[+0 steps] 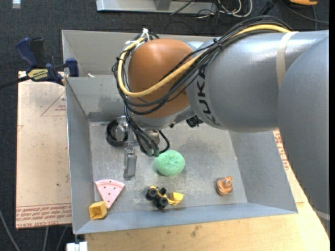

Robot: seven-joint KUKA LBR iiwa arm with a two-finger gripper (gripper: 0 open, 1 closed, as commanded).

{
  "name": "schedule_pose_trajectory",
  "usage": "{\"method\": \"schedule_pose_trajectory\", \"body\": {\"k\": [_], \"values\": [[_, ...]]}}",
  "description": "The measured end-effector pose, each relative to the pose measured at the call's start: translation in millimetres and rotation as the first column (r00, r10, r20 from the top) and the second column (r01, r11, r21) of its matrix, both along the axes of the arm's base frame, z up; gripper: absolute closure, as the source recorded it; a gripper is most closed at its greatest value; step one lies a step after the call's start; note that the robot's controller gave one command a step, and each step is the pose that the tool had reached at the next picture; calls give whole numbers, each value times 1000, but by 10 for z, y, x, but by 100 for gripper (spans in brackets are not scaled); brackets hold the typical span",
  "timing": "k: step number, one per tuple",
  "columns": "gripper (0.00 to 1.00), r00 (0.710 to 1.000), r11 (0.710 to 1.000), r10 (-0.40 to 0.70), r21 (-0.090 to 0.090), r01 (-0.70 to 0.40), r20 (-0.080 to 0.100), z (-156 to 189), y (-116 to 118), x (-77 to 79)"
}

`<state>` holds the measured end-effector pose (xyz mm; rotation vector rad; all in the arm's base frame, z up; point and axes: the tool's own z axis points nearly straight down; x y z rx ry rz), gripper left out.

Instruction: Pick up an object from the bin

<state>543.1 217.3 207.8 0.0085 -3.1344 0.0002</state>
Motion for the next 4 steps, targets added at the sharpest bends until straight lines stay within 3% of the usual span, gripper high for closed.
{"method": "schedule_pose_trajectory", "body": {"k": [2, 3, 4], "values": [[0, 1000, 1000, -4, 2, 4, 7, 49, -13, 16], [0, 978, 978, 207, 1, -207, 7, 92, -103, -37], [0, 925, 925, 381, 1, -381, 13, -161, -241, -34]]}}
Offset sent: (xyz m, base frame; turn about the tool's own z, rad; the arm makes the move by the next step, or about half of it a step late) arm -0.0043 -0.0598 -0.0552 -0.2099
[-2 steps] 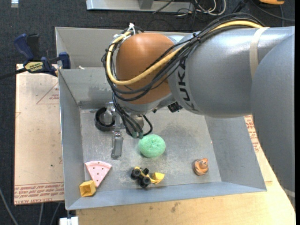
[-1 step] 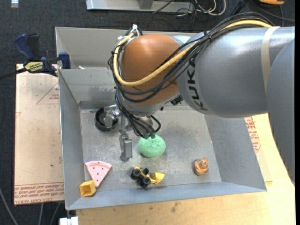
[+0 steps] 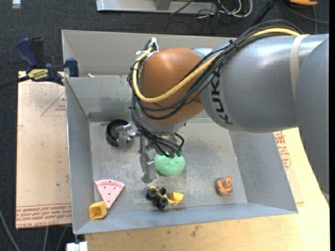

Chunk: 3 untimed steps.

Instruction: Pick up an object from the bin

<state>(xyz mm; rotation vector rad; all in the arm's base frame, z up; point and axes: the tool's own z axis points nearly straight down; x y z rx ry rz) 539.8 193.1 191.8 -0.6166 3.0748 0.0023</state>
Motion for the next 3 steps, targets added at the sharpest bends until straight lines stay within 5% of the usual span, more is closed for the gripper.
{"method": "schedule_pose_trajectory", "body": {"k": [1, 2, 3], "values": [[0, 984, 984, -180, 0, 180, -5, -309, -520, 192], [100, 992, 992, -126, -1, 126, -3, -253, -758, 174], [100, 997, 997, -82, -1, 82, -3, -188, -632, 133]]}}
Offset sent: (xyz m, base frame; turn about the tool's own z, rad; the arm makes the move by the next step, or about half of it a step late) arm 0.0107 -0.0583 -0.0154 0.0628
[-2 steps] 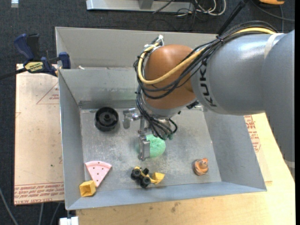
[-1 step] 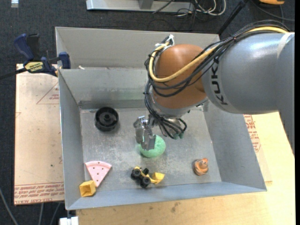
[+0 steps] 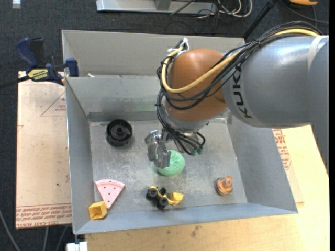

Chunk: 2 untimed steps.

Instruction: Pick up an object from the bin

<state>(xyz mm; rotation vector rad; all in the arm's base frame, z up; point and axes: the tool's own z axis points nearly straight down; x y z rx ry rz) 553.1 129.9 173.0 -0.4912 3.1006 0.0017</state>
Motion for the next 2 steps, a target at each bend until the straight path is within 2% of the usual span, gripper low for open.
{"method": "schedule_pose_trajectory", "body": {"k": [1, 2], "values": [[100, 999, 999, 54, 2, -54, -1, 54, -375, -16], [100, 997, 997, -72, -3, 72, 0, 167, -624, 160]]}}
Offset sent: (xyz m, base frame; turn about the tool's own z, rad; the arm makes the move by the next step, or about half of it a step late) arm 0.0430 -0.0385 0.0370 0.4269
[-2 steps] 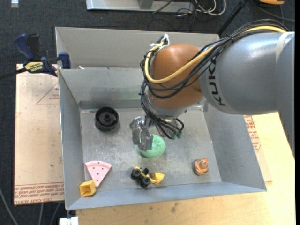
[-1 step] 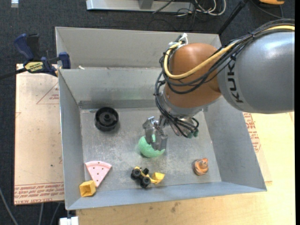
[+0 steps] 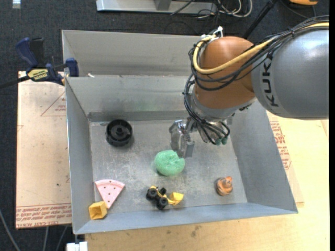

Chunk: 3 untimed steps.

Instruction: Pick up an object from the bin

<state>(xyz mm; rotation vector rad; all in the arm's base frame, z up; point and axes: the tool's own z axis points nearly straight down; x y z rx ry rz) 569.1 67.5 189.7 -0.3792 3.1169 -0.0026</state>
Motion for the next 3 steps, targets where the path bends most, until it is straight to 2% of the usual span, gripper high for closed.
{"method": "schedule_pose_trajectory", "body": {"k": [1, 2, 3], "values": [[0, 995, 995, -96, 3, 96, 2, 469, 95, -179], [0, 995, 995, -98, 3, 98, 1, 460, 94, -177], [0, 995, 995, -103, 4, 103, 7, 54, 197, -372]]}}
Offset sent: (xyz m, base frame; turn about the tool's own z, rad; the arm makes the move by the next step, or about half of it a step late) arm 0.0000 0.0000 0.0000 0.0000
